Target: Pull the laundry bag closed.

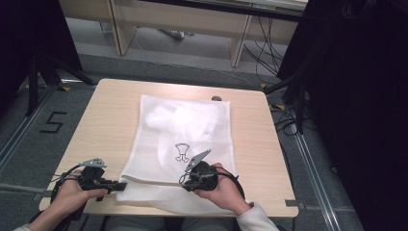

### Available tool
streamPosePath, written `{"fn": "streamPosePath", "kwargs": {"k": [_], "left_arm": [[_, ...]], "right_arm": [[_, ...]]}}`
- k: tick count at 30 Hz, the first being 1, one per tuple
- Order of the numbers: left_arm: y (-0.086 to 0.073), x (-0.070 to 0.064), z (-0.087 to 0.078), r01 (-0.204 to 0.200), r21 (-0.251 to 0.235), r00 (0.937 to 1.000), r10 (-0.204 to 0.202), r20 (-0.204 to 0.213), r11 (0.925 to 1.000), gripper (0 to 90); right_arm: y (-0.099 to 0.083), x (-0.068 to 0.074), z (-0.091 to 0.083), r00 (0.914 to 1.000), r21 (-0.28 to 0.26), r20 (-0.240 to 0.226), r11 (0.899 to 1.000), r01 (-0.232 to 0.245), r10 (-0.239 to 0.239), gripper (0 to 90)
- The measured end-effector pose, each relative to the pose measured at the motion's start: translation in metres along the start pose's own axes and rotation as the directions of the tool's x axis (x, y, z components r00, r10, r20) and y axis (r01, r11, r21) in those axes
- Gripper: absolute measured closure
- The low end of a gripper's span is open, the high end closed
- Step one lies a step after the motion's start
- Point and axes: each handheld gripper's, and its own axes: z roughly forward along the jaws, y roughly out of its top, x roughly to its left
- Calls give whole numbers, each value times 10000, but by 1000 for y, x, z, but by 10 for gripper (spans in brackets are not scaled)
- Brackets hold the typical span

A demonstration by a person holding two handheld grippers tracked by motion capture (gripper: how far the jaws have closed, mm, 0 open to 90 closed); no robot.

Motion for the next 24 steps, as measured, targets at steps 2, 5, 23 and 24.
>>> {"fn": "streamPosePath", "kwargs": {"k": [2, 5, 23, 24], "left_arm": [[0, 0, 0, 15, 6, 10000, -14, -28, 10000, 854], [0, 0, 0, -11, -1, 10000, 11, -15, 10000, 855], [0, 0, 0, -3, -9, 10000, 3, 8, 10000, 854], [0, 0, 0, -8, -2, 10000, 8, 1, 10000, 854]], "right_arm": [[0, 0, 0, 10000, 32, 16, 10000, 16, -16, 822], [-1, -1, 0, 10000, -15, 9, 10000, 37, -37, 822], [-6, -2, -4, 9999, -17, 92, 10000, 48, -48, 822], [-6, -2, -4, 10000, -20, 84, 10000, 45, -45, 822]]}}
